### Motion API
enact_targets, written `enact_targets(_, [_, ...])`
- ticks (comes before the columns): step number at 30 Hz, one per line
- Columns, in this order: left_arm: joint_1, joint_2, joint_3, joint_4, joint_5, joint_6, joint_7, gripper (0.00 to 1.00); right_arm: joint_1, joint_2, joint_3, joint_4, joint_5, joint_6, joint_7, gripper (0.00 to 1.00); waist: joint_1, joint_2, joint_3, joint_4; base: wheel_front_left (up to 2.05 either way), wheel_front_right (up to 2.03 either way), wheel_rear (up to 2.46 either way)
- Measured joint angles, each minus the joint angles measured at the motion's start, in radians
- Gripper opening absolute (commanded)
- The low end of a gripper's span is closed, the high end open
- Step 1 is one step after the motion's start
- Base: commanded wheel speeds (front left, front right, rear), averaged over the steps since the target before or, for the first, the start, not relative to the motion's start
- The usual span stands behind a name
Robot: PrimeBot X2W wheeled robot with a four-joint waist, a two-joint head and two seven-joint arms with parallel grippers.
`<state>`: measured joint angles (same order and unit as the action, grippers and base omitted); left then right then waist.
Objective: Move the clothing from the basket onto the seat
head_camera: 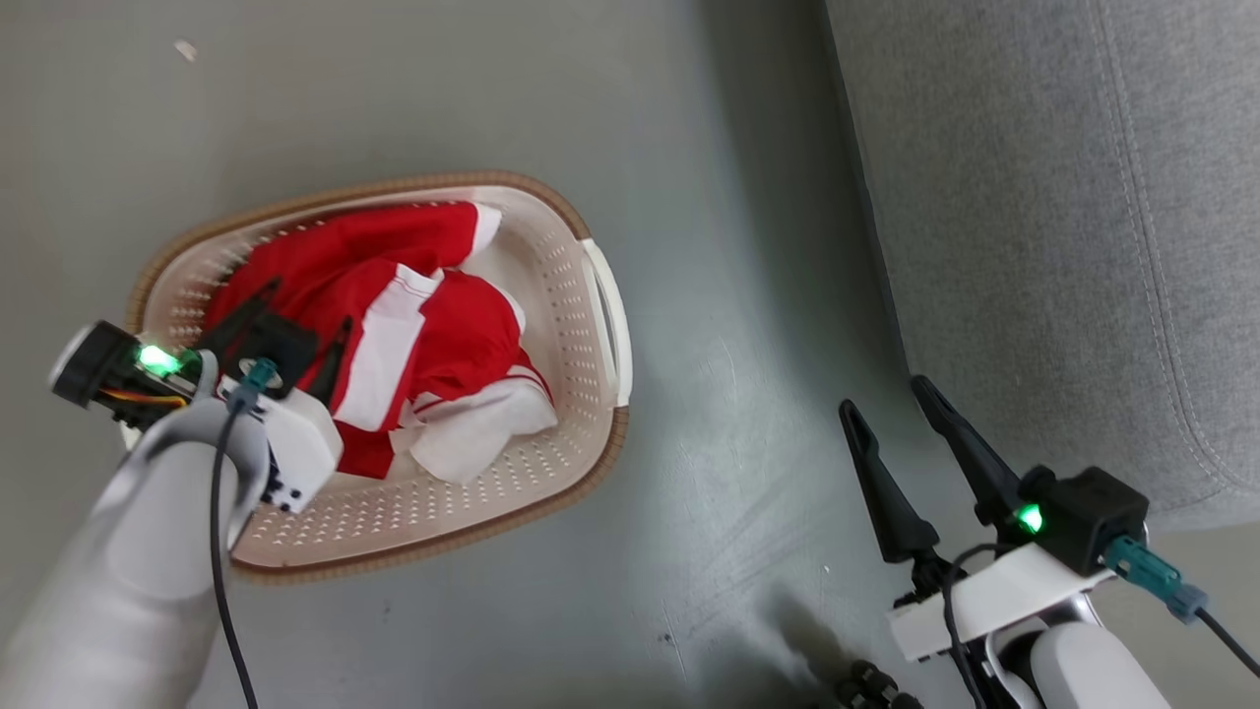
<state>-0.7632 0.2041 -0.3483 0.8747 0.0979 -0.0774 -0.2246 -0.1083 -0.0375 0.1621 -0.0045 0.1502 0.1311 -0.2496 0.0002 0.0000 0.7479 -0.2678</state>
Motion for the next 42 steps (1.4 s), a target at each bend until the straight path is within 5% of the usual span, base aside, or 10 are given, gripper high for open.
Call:
enact_targets(31, [-0.223,0.042,-0.009,0.197,0.037,0.013,0.118,1.0,-0.155,0.0,0.077,-0.011,0.044,0.0,-0.001,1.0,0.0,0.0,0.17,-0.091,0.0,0.0,0.0])
enact_targets(32, [-0.23,0.044,-0.013,0.201,0.038,0.013,0.119,0.77,-0.16,0.0,0.078,-0.009,0.045,0.0,-0.001,1.0,0.0,0.0,0.173,-0.093,0.0,0.0,0.0])
enact_targets(33, [-0.235,0.043,-0.017,0.207,0.038,0.007,0.121,0.31,-0.163,0.0,0.078,-0.01,0.046,0.0,-0.001,1.0,0.0,0.0,0.176,-0.095,0.0,0.0,0.0])
enact_targets(34, [-0.235,0.04,-0.021,0.215,0.038,-0.001,0.124,0.0,-0.165,0.0,0.078,-0.01,0.046,0.0,-0.001,1.0,0.0,0.0,0.178,-0.096,0.0,0.0,0.0])
enact_targets(42, [-0.234,0.018,-0.039,0.251,0.04,-0.015,0.119,0.0,-0.174,0.0,0.079,0.005,0.05,0.0,-0.001,1.0,-0.0001,0.0,0.181,-0.1,0.0,0.0,0.0])
